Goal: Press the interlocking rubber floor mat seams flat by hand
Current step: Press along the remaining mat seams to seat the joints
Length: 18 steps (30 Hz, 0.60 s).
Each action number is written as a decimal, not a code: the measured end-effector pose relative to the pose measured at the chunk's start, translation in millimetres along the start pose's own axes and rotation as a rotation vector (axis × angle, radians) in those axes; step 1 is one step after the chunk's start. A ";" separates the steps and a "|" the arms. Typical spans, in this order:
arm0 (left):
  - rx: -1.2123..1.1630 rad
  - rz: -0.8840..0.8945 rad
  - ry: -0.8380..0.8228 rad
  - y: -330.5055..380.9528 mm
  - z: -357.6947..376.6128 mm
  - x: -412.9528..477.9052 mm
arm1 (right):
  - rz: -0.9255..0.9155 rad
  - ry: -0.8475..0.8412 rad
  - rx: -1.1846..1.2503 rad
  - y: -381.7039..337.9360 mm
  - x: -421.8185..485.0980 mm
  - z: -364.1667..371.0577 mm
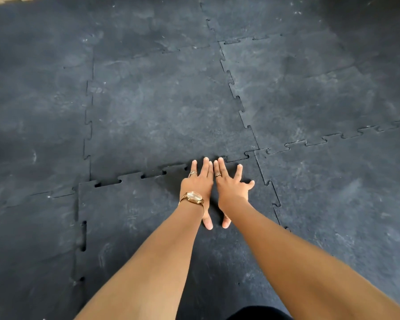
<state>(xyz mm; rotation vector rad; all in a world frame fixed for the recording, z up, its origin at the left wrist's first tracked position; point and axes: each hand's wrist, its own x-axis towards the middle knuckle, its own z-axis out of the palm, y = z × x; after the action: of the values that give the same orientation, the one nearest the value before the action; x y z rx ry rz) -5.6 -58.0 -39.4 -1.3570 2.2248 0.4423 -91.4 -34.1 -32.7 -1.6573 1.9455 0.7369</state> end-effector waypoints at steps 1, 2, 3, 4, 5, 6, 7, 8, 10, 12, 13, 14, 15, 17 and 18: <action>-0.021 -0.007 0.011 2.9 -0.4 2.2 | -0.003 -0.012 -0.051 0.9 0.1 -0.2; -0.037 -0.015 0.015 5.3 -1.8 3.7 | -0.012 -0.011 -0.101 3.0 0.9 0.0; -0.043 -0.023 0.010 7.6 -2.2 4.5 | -0.032 0.007 -0.142 5.9 2.6 1.1; -0.040 -0.031 -0.001 8.3 -2.4 5.2 | -0.071 0.031 -0.167 9.5 5.5 0.7; -0.032 -0.035 -0.013 9.7 -1.6 4.9 | -0.123 0.052 -0.172 14.7 8.5 0.4; -0.016 -0.032 -0.022 9.7 -1.0 4.7 | -0.176 0.069 -0.168 19.9 11.7 -0.9; 0.002 -0.026 -0.027 8.1 -0.7 4.9 | -0.221 0.085 -0.173 23.5 15.0 -3.7; 0.010 -0.020 -0.032 6.6 -0.1 4.8 | -0.258 0.100 -0.204 25.4 17.0 -6.9; 0.015 -0.003 -0.043 2.9 -0.1 2.7 | -0.318 0.127 -0.296 24.0 19.1 -12.3; 0.028 0.027 -0.049 0.4 -0.7 -0.5 | -0.356 0.120 -0.317 24.5 18.4 -14.5; 0.030 0.036 -0.046 -0.3 -0.5 -2.1 | -0.370 0.108 -0.302 27.3 16.9 -15.3; 0.028 0.037 -0.036 -0.9 -0.7 -3.6 | -0.382 0.102 -0.276 31.4 14.2 -16.1; 0.024 0.037 -0.025 -2.6 -1.4 -4.6 | -0.392 0.098 -0.239 35.0 12.7 -18.2; 0.000 0.033 -0.015 -3.9 -1.2 -6.7 | -0.394 0.096 -0.162 40.9 9.7 -23.2; -0.003 0.033 -0.009 -5.7 -1.0 -6.6 | -0.379 0.106 -0.119 41.5 10.1 -25.8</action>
<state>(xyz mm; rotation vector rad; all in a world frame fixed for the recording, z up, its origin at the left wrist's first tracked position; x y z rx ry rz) 1.8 -56.3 -34.9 -1.3186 2.2432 0.4628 -134.2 -53.6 -16.3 -2.0961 1.6063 0.6354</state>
